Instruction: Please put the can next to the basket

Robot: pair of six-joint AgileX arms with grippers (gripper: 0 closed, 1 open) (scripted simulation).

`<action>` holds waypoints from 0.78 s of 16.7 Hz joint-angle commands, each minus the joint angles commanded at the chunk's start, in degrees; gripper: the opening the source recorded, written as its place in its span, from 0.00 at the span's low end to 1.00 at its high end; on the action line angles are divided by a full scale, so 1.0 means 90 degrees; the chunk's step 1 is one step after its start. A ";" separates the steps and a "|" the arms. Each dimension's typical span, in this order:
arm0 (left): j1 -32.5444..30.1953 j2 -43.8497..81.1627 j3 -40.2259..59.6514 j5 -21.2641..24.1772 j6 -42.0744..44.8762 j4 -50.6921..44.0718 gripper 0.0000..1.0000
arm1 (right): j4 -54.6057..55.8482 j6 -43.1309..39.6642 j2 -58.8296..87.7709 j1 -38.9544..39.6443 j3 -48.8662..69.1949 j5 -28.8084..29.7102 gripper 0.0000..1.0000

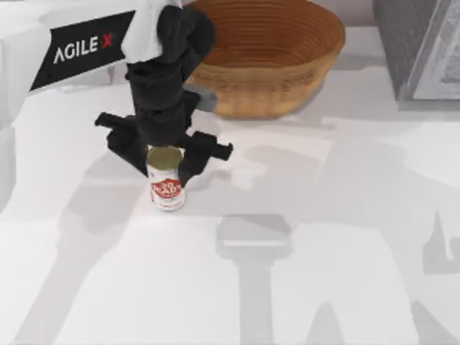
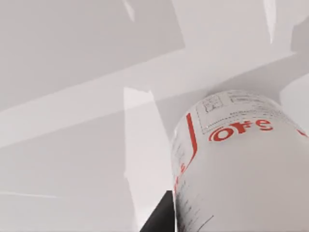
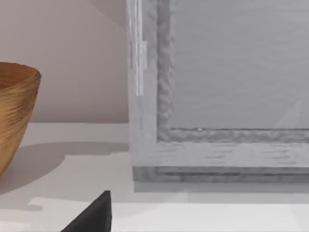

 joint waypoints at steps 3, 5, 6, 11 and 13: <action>-0.0642 0.0378 0.0673 0.0011 -0.1730 -0.0342 0.00 | 0.0000 0.0000 0.0000 0.0000 0.0000 0.0000 1.00; -0.1003 0.0548 0.1070 0.0010 -0.2613 -0.0491 0.00 | 0.0000 0.0000 0.0000 0.0000 0.0000 0.0000 1.00; -0.1153 0.0608 0.1242 0.0007 -0.2957 -0.0542 0.00 | 0.0000 0.0000 0.0000 0.0000 0.0000 0.0000 1.00; -0.1479 0.0706 0.1638 -0.0009 -0.3660 -0.0615 0.00 | 0.0000 0.0000 0.0000 0.0000 0.0000 0.0000 1.00; -0.1479 0.0706 0.1638 -0.0009 -0.3660 -0.0615 0.00 | 0.0000 0.0000 0.0000 0.0000 0.0000 0.0000 1.00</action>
